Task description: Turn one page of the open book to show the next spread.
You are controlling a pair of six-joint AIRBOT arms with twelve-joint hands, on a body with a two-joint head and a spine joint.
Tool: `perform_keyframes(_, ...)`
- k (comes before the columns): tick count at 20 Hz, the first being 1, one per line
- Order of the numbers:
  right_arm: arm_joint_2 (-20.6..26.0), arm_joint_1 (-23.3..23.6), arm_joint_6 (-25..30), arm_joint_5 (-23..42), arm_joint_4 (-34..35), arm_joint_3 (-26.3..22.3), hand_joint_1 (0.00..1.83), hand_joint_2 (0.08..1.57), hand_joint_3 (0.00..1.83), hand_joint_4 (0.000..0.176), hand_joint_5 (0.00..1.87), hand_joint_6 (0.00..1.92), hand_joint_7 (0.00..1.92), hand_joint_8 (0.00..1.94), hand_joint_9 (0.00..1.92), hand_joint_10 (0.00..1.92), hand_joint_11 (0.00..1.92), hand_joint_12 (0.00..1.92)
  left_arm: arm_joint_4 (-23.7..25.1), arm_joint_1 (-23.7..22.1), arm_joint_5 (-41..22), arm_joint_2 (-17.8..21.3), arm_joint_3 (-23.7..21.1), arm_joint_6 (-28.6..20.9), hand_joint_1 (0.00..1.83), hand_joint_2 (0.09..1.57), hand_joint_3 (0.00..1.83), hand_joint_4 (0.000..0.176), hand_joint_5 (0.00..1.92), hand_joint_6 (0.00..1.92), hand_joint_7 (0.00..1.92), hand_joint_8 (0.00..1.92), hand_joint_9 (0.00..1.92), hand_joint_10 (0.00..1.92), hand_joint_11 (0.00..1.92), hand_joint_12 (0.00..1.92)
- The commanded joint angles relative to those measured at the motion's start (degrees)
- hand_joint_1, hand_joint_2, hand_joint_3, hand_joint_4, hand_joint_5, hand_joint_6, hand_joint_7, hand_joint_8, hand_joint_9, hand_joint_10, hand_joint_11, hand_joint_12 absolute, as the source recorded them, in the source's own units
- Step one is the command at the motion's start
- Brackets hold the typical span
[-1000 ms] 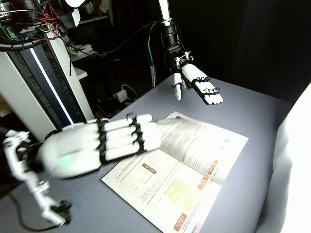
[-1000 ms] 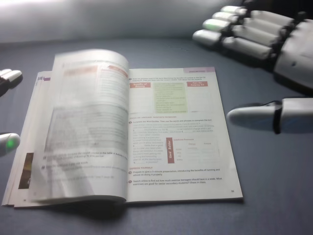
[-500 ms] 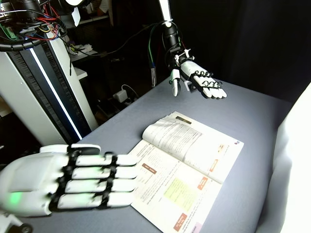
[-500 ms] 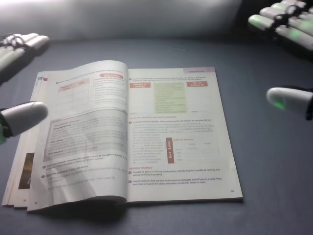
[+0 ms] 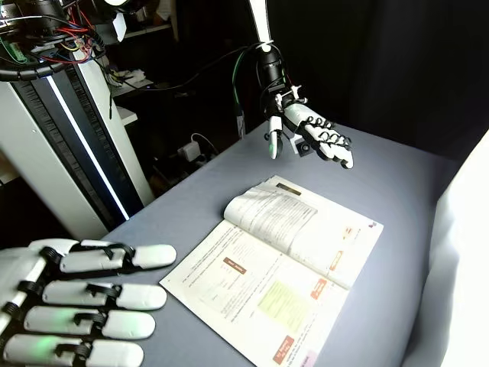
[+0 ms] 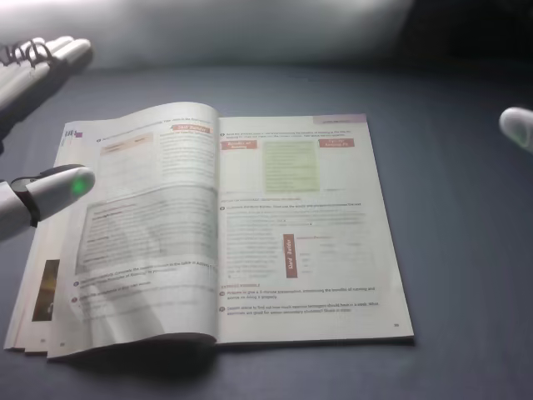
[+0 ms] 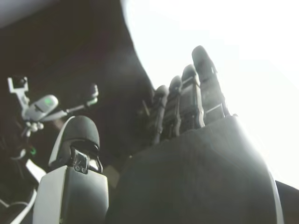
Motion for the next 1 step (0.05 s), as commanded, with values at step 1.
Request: perform_keyframes(1,1.1,0.3,0.1,10.4,1.0,-0.1,0.36,1.25,0.0,0.09,0.0,0.0,0.0,0.0,0.0,0.0,0.0,0.0,-1.0,-0.4,-8.2,-0.3,0.2,-0.2,0.43,1.33,0.0,0.084,0.0,0.0,0.0,0.0,0.0,0.0,0.01,0.01)
